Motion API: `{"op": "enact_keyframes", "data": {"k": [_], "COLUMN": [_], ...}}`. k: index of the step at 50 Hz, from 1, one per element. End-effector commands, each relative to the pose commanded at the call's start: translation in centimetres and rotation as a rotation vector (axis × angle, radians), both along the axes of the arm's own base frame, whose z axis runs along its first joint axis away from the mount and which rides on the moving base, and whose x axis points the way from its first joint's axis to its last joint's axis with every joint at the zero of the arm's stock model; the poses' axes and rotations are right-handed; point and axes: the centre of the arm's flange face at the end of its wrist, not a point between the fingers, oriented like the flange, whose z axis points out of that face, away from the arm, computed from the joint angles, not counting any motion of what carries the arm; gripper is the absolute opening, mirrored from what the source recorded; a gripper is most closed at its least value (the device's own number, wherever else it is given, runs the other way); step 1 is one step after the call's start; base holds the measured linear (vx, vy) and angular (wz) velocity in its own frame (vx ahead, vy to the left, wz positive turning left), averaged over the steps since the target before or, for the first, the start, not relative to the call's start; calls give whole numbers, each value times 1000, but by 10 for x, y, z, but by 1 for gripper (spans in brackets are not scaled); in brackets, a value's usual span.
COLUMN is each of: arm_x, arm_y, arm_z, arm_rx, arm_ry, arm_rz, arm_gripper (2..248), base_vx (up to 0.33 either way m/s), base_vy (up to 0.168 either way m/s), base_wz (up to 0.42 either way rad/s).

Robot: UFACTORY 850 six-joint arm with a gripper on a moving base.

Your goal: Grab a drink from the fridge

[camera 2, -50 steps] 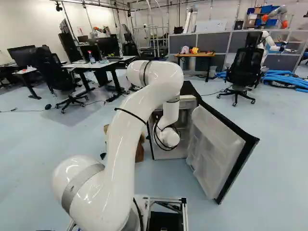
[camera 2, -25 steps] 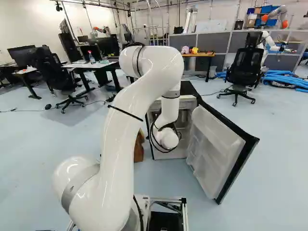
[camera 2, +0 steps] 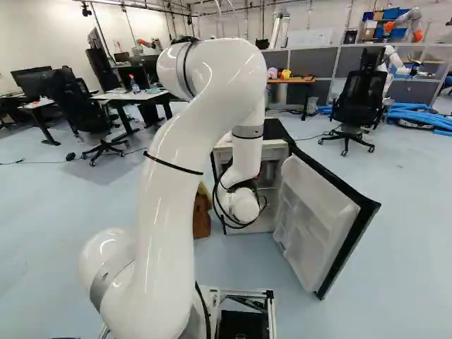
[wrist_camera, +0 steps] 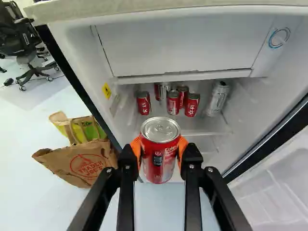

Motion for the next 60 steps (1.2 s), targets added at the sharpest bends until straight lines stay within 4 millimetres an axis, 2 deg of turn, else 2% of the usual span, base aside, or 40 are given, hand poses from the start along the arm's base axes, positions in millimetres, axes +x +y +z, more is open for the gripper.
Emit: {"op": "enact_keyframes", "data": {"k": [21, 60], "arm_x": [-20, -25], "arm_y": [1, 4], "arm_z": [30, 74], "arm_rx": [-12, -54], "arm_ry": [-41, -112], "arm_rz": [-53, -54], "arm_gripper": [96, 96], "base_vx": [0, 0], "base_vy": [0, 0], "base_wz": [0, 0]}}
